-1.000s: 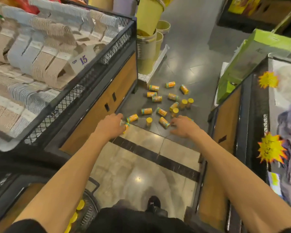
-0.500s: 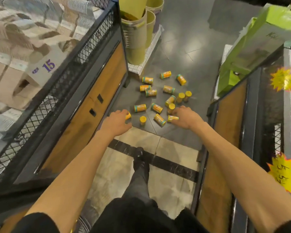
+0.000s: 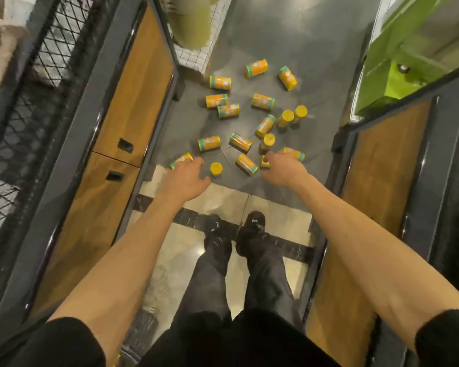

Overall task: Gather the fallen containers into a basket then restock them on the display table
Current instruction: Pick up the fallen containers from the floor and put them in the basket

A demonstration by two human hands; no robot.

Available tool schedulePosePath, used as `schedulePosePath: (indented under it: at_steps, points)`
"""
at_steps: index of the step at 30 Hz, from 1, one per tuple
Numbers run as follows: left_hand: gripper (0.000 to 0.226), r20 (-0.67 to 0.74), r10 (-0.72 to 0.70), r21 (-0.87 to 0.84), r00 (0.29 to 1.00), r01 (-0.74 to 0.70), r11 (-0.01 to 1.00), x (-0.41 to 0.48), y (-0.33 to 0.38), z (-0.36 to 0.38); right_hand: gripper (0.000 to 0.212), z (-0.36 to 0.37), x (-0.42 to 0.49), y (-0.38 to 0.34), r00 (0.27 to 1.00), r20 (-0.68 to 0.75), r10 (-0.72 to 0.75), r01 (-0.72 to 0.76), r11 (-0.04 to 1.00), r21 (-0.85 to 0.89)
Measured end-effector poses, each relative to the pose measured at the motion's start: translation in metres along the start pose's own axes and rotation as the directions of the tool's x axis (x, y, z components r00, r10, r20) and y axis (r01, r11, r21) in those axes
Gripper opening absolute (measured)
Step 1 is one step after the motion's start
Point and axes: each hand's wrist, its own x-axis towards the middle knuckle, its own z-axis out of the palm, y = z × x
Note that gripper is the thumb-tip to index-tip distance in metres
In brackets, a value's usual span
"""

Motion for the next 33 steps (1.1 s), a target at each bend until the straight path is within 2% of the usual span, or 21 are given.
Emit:
schedulePosePath:
  at_steps: [7,16,20,25,29,33]
  points:
    - [0.053,0.031,-0.075,-0.121,0.997,0.078,0.99,0.102,-0.016,0.072,0.047,0.046,0.122,0.027,0.999,0.037,0.007,-0.007,1.0,-0.019]
    - [0.052,-0.002,-0.117,-0.193,0.993,0.115,0.975,0.251,-0.075,0.222,0.053,0.191,0.307,0.069,0.999,0.009,0.044,-0.044,0.999,0.01]
    - [0.058,-0.016,-0.096,-0.165,0.995,0.092,0.982,0.311,-0.102,0.282,0.059,0.257,0.39,0.082,0.998,0.01,0.06,-0.06,0.996,0.061]
    - [0.072,-0.034,-0.04,-0.081,0.999,0.037,0.996,0.374,-0.134,0.343,0.064,0.327,0.477,0.091,0.994,-0.068,0.086,-0.078,0.991,0.11]
    - [0.087,-0.048,0.01,-0.083,0.999,-0.014,0.996,0.403,-0.151,0.379,0.068,0.367,0.519,0.096,0.986,-0.117,0.117,-0.101,0.986,0.133]
    - [0.086,-0.086,0.044,-0.119,0.995,-0.054,0.991,0.415,-0.159,0.4,0.069,0.388,0.536,0.1,0.983,-0.141,0.118,-0.093,0.981,0.169]
